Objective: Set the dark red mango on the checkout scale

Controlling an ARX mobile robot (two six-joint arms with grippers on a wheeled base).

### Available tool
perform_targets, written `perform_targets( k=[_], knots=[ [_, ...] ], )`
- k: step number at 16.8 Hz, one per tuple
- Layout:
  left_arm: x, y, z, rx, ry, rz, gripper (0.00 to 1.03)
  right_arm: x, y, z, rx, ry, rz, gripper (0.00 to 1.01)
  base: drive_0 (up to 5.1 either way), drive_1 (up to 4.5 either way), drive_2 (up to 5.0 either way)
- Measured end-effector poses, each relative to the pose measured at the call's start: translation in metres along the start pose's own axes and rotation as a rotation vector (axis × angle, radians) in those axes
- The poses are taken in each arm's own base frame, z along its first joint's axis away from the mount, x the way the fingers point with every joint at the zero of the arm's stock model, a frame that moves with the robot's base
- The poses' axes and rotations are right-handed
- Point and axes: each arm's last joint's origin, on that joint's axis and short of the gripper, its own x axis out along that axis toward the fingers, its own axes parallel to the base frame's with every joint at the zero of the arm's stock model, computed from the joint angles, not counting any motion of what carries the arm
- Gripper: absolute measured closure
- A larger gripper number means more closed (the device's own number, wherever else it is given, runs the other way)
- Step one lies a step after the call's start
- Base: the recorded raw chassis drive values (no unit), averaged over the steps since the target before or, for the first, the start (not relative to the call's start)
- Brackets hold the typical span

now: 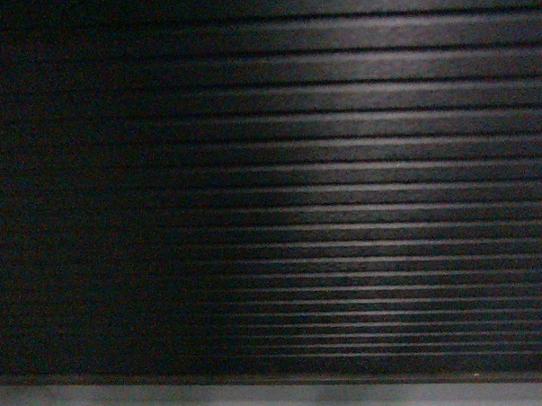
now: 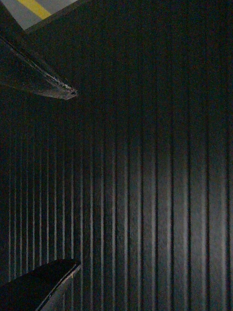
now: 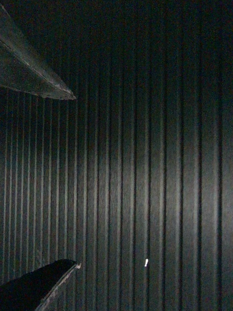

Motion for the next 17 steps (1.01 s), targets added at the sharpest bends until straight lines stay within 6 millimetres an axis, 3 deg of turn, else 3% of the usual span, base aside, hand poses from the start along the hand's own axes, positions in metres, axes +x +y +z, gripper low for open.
perform_targets(
  k=[17],
  knots=[
    [0.0000,0.0000,0.0000,0.000,0.000,-0.002,0.05,0.0000,0.0000,0.0001,-0.001,-0.001,-0.001,0.03,0.0,0.00,0.0]
  ],
)
